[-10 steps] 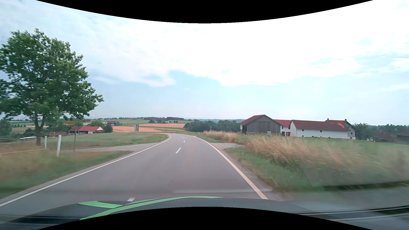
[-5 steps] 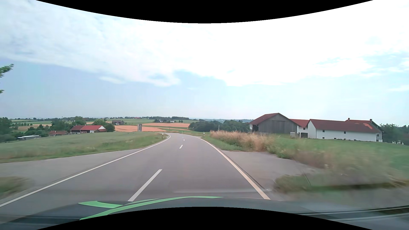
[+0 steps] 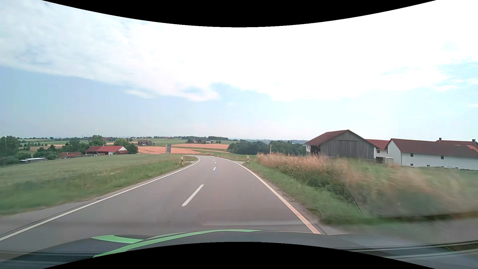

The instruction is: Follow the waypoints while adhering to traffic rules and regulations

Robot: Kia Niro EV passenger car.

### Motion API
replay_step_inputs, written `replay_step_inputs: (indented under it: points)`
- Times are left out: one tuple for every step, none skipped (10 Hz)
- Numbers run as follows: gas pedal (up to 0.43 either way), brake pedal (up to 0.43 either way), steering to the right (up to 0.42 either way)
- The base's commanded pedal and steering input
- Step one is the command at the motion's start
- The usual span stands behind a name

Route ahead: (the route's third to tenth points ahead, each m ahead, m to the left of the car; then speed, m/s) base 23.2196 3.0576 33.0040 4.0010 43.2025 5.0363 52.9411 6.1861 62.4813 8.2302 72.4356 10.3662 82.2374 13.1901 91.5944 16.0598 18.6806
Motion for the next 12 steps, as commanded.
replay_step_inputs:
  points:
    - [0.039, 0.000, -0.022]
    - [0.039, 0.000, -0.022]
    - [0.039, 0.000, -0.022]
    - [0.039, 0.000, -0.023]
    - [0.039, 0.000, -0.021]
    - [0.039, 0.000, -0.020]
    - [0.039, 0.000, -0.018]
    - [0.039, 0.000, -0.017]
    - [0.039, 0.000, -0.016]
    - [0.039, 0.000, -0.016]
    - [0.039, 0.000, -0.016]
    - [0.039, 0.000, -0.017]
